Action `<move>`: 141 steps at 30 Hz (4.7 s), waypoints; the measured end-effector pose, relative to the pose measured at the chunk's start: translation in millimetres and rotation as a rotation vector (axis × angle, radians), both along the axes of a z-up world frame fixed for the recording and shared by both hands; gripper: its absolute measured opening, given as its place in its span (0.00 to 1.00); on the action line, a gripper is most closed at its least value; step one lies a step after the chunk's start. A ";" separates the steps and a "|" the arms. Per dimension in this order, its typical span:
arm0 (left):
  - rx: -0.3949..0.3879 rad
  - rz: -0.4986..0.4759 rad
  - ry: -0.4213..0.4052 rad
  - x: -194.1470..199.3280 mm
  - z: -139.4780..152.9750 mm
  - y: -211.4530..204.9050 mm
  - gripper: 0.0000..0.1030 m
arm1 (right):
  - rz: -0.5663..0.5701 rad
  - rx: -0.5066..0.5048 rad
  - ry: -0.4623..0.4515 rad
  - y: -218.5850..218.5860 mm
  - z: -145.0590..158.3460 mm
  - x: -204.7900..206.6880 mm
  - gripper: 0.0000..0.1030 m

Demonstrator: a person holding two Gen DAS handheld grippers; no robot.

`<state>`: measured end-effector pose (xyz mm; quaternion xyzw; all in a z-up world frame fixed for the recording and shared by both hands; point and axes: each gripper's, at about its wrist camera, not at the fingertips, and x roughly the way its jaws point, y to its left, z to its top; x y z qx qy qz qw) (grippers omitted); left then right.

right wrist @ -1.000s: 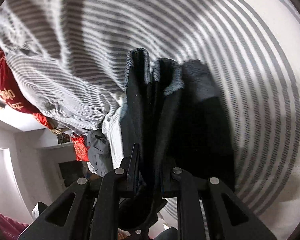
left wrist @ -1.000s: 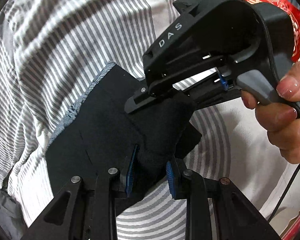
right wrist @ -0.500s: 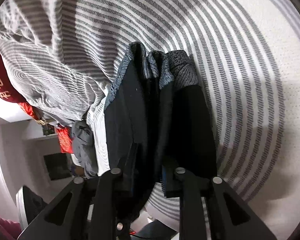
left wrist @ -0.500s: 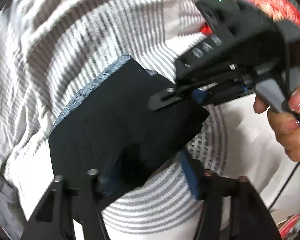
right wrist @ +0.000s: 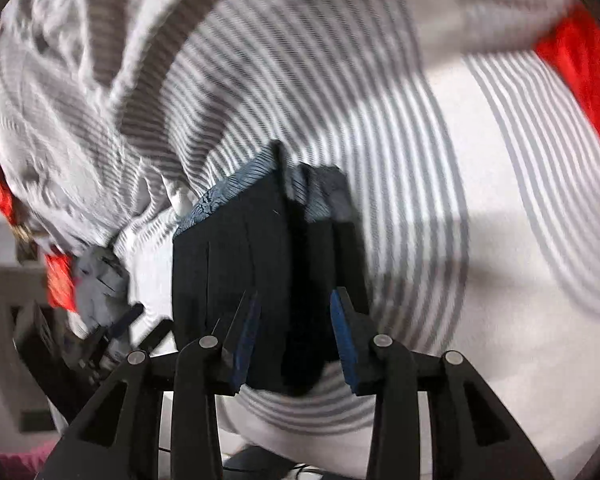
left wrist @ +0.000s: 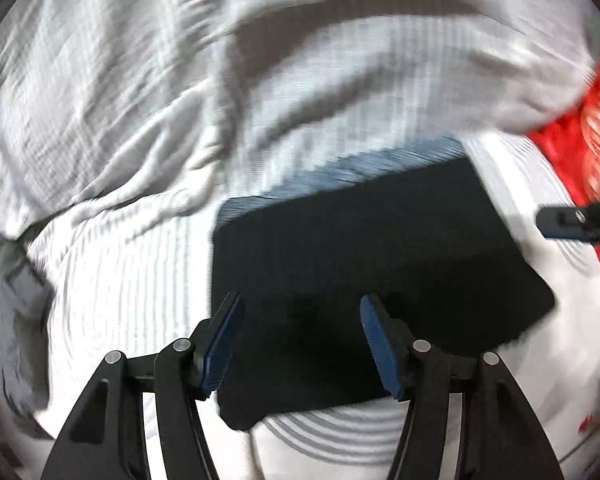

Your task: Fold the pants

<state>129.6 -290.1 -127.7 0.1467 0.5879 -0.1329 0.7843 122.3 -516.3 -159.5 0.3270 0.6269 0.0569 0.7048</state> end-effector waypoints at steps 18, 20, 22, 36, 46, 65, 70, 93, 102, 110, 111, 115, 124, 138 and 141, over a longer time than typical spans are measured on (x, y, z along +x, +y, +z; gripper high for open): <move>-0.001 -0.064 0.076 -10.8 -59.4 -40.5 0.60 | 0.031 0.055 0.100 17.0 -55.6 -12.7 0.10; -0.022 -0.038 0.095 -7.5 -59.3 -36.8 0.60 | 0.022 0.011 0.104 9.5 -46.6 -17.5 0.21; -0.047 -0.011 0.123 -1.7 -59.4 -30.7 0.60 | 0.027 -0.043 0.096 7.1 -35.6 -20.7 0.27; -0.056 0.022 0.138 -0.3 -59.6 -25.5 0.60 | 0.064 -0.180 0.108 21.1 -35.4 -3.9 0.29; -0.060 0.042 0.145 4.4 -60.4 -24.4 0.62 | 0.151 -0.329 0.040 48.0 -5.3 -9.7 0.57; -0.055 0.028 0.175 8.0 -72.6 -25.9 0.78 | 0.162 -0.399 0.085 53.6 -44.5 -14.8 0.90; -0.069 0.028 0.183 9.0 -74.8 -24.5 0.78 | 0.163 -0.414 0.083 53.7 -45.5 -15.1 0.95; -0.030 0.146 0.118 -9.4 -46.1 8.2 0.78 | 0.166 -0.354 0.068 20.4 -24.5 -45.0 0.97; -0.006 0.178 0.112 -21.4 -36.5 31.3 0.78 | 0.379 -0.648 -0.031 69.1 -29.0 -32.0 0.99; -0.030 0.178 0.118 -22.7 -36.1 37.0 0.78 | 0.377 -0.661 -0.034 74.6 -27.6 -31.3 0.99; -0.042 0.177 0.122 -20.3 -36.8 38.1 0.78 | 0.369 -0.647 -0.028 77.1 -30.8 -23.9 0.99; -0.073 0.171 0.130 -11.7 -36.4 48.4 0.78 | 0.302 -0.534 0.026 61.6 -40.3 -26.1 1.00; -0.112 0.143 0.120 13.8 -39.5 74.6 0.78 | 0.285 -0.529 0.070 64.3 -40.6 -23.9 1.00; -0.297 0.046 0.317 43.0 -81.0 104.2 0.78 | -0.006 0.038 0.034 -16.6 -53.4 -40.9 0.95; -0.316 0.022 0.332 46.8 -86.2 102.5 0.78 | 0.003 0.086 0.022 -26.1 -55.7 -38.4 0.89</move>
